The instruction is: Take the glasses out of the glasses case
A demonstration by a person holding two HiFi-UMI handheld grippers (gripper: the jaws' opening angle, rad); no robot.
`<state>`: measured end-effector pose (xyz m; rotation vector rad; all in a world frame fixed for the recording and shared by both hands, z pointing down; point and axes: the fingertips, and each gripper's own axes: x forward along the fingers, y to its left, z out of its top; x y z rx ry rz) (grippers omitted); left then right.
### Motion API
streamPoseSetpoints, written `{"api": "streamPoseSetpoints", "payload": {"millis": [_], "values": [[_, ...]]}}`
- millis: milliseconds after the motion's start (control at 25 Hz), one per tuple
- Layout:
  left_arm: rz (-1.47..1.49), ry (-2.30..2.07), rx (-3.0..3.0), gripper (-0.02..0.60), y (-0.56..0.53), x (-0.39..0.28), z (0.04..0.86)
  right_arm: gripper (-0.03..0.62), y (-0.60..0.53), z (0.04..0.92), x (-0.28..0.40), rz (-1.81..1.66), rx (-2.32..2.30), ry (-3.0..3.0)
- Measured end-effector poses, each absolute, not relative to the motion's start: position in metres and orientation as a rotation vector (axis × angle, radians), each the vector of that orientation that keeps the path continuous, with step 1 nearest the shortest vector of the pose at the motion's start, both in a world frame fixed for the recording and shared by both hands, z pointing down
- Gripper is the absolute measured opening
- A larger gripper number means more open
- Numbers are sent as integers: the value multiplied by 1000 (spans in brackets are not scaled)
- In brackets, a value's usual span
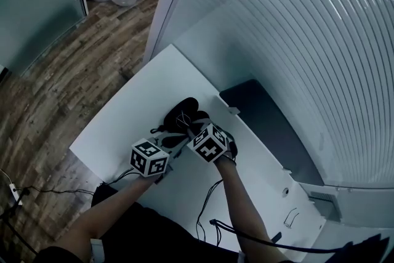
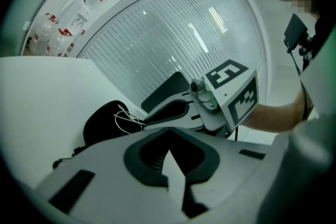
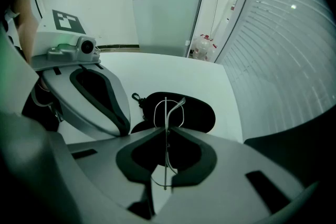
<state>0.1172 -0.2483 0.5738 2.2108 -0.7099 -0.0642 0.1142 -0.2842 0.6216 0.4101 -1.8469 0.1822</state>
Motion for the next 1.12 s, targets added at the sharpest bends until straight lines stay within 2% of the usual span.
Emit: {"api": "streamPoseSetpoints", "payload": {"millis": [1120], "values": [[16, -591, 2300, 8, -189, 132, 570, 38, -226, 617, 130, 218, 497, -1840]]}}
